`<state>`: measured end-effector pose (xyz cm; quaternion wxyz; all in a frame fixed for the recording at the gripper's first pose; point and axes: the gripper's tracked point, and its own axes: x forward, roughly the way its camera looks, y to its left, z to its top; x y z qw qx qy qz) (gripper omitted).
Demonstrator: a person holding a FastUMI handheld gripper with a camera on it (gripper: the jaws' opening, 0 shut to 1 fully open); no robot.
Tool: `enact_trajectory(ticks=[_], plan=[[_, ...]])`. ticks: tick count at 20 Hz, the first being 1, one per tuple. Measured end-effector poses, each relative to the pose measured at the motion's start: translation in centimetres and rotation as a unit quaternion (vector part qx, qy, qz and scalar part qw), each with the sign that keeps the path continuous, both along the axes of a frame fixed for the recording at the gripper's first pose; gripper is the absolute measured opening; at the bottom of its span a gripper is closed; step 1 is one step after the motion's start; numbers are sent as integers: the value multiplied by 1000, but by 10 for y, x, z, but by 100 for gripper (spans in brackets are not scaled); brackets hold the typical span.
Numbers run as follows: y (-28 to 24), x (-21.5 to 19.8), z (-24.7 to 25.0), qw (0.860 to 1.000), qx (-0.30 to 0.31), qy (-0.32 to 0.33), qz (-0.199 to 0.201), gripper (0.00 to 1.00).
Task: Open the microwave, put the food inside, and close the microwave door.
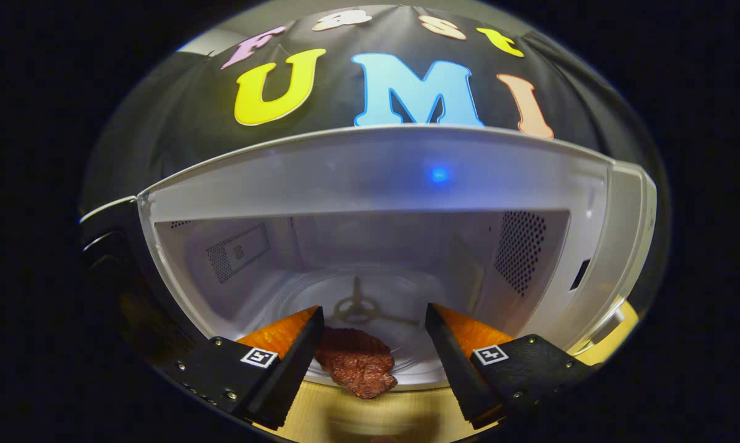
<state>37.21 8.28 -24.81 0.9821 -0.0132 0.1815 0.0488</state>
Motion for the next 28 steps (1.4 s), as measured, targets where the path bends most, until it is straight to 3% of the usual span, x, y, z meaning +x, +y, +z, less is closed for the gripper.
enact_trajectory(ticks=[4,10,17,23,27,28], plan=[[8,-26,23,999,-16,-11,26,100],[12,-93,87,998,11,-53,23,100],[33,-174,162,992,32,-107,52,100],[84,-237,193,984,70,-120,108,99],[132,-282,203,974,90,-125,166,99],[145,-292,205,971,95,-125,181,89]])
